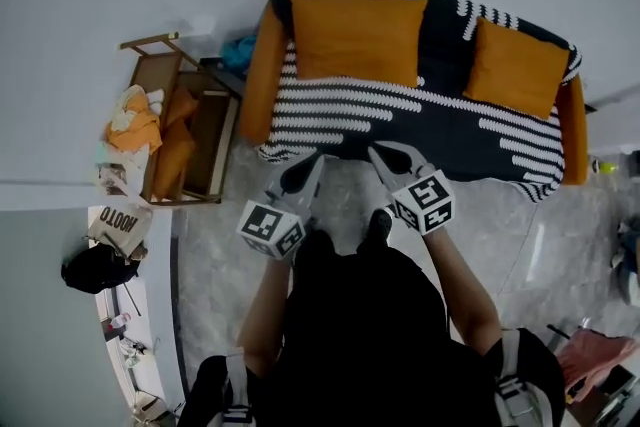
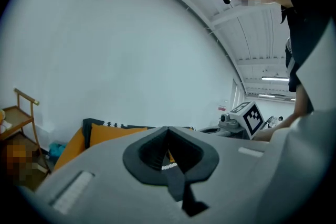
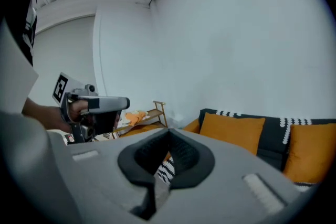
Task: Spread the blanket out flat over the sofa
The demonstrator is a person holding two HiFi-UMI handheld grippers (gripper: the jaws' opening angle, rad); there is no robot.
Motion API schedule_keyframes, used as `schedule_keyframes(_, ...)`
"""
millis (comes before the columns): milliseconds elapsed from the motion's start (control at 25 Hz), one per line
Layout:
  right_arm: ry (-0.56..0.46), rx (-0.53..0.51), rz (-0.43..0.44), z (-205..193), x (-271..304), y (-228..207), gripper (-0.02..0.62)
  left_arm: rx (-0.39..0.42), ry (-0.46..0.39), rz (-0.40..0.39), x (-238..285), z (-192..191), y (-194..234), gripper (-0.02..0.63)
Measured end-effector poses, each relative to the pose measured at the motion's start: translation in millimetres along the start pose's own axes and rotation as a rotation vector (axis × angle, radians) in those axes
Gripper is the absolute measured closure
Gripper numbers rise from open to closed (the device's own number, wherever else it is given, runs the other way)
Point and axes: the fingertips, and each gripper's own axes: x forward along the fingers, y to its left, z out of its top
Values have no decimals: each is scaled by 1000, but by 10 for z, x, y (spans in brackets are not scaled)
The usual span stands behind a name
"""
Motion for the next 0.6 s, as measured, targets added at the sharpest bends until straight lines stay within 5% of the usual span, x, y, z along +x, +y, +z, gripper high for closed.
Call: schedule_keyframes(600, -167, -3, -37, 419, -858, -230, 597, 14, 11, -111, 519, 38, -852, 595)
